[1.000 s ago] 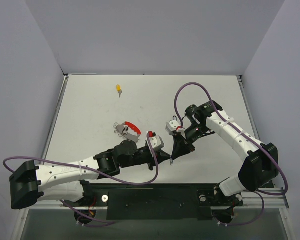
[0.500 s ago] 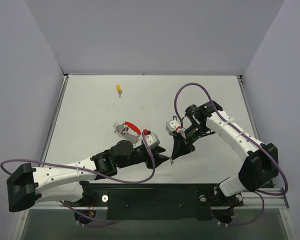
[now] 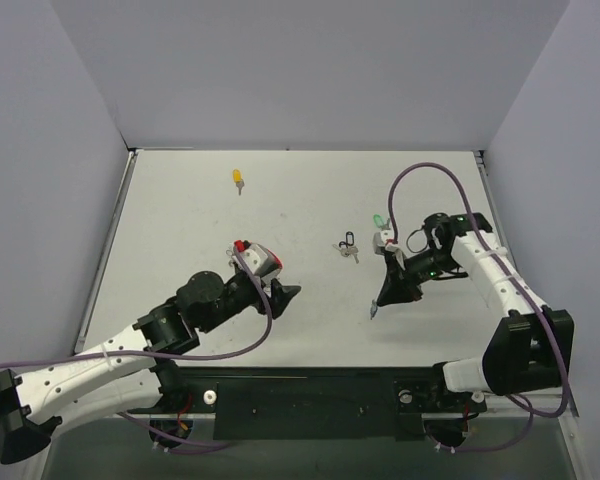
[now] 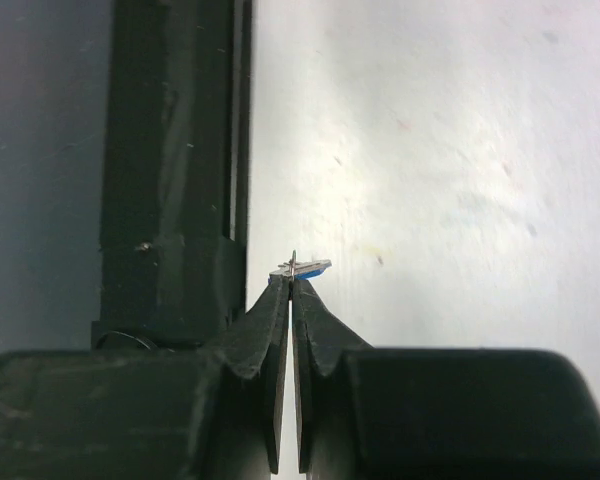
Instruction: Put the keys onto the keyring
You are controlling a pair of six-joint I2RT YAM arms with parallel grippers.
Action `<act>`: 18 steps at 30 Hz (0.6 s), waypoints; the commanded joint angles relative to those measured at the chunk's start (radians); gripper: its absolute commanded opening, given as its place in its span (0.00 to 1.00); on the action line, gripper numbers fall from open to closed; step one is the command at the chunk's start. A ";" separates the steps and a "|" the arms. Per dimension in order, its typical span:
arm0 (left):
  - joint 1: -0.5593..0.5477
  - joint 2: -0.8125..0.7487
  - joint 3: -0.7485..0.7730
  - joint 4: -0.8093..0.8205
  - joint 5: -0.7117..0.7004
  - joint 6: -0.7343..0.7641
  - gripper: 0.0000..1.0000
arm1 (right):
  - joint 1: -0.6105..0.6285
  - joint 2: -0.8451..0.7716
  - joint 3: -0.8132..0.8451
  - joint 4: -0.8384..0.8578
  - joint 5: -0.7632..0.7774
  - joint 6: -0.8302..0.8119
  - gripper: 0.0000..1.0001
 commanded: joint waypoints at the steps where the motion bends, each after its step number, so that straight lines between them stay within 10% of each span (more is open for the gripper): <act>1: 0.085 -0.037 0.103 -0.247 -0.052 0.095 0.80 | -0.166 -0.096 -0.044 0.007 0.099 0.103 0.00; 18: 0.123 -0.066 0.052 -0.293 -0.061 0.259 0.81 | -0.421 -0.066 -0.089 0.245 0.585 0.458 0.00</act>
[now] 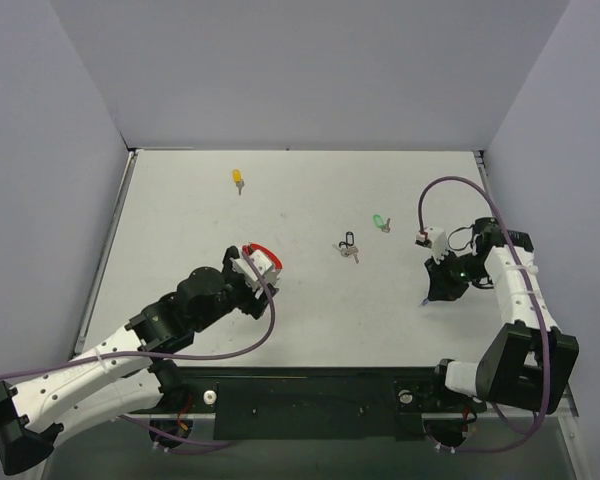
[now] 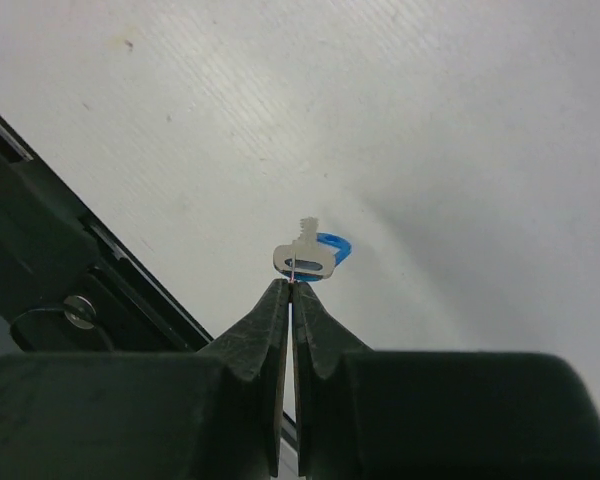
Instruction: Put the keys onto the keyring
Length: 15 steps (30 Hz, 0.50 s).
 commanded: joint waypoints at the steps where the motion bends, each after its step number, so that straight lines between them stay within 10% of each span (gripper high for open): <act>1: 0.006 -0.028 0.005 0.009 -0.002 0.032 0.80 | 0.017 0.085 0.040 0.034 0.164 0.117 0.00; 15: 0.006 -0.040 -0.001 -0.004 0.020 0.050 0.80 | 0.198 0.365 0.221 0.163 0.316 0.307 0.00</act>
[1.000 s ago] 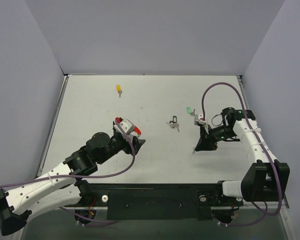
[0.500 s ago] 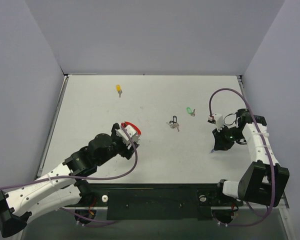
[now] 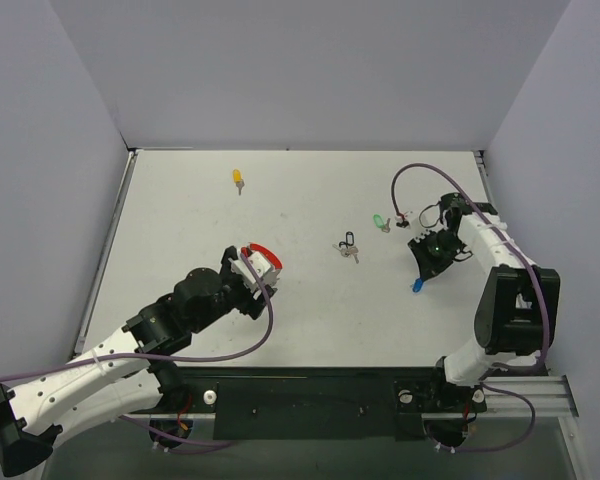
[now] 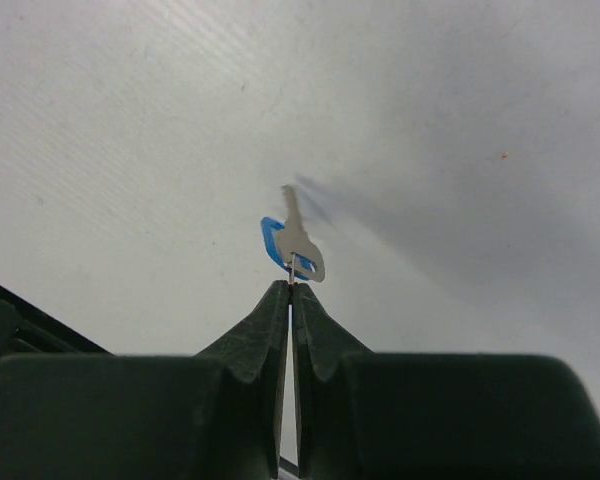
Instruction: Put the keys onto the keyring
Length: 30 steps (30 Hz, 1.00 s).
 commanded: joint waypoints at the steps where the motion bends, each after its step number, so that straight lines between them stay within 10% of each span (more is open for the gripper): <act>1: 0.006 -0.018 0.003 0.011 0.018 0.016 0.80 | 0.047 0.081 0.089 -0.008 0.047 0.064 0.00; 30: 0.024 -0.009 -0.001 0.015 0.041 0.019 0.81 | 0.149 0.444 0.425 -0.014 0.090 0.144 0.00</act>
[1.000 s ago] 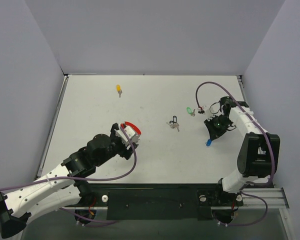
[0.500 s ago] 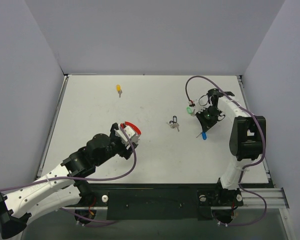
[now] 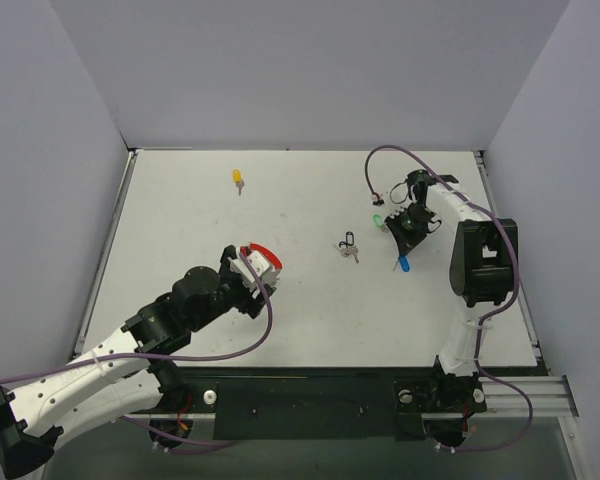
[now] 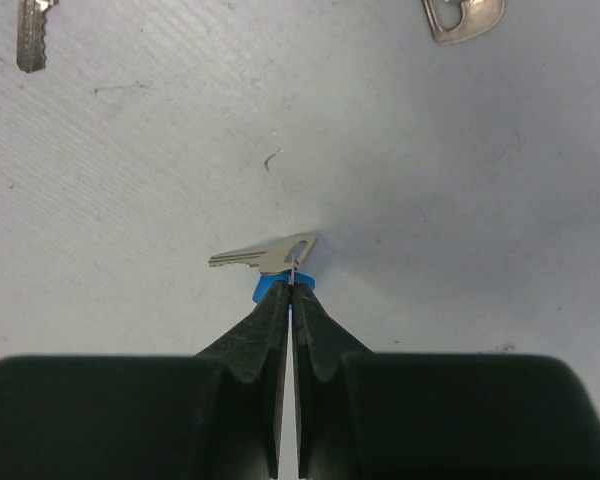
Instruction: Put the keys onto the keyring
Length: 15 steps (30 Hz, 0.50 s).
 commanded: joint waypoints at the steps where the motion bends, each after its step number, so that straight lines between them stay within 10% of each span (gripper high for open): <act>1: 0.006 -0.007 -0.001 0.016 0.015 0.007 0.81 | 0.014 0.037 0.050 -0.047 0.020 0.024 0.00; 15: 0.019 -0.001 -0.003 0.020 0.026 0.007 0.81 | 0.045 0.086 0.099 -0.050 0.081 0.057 0.00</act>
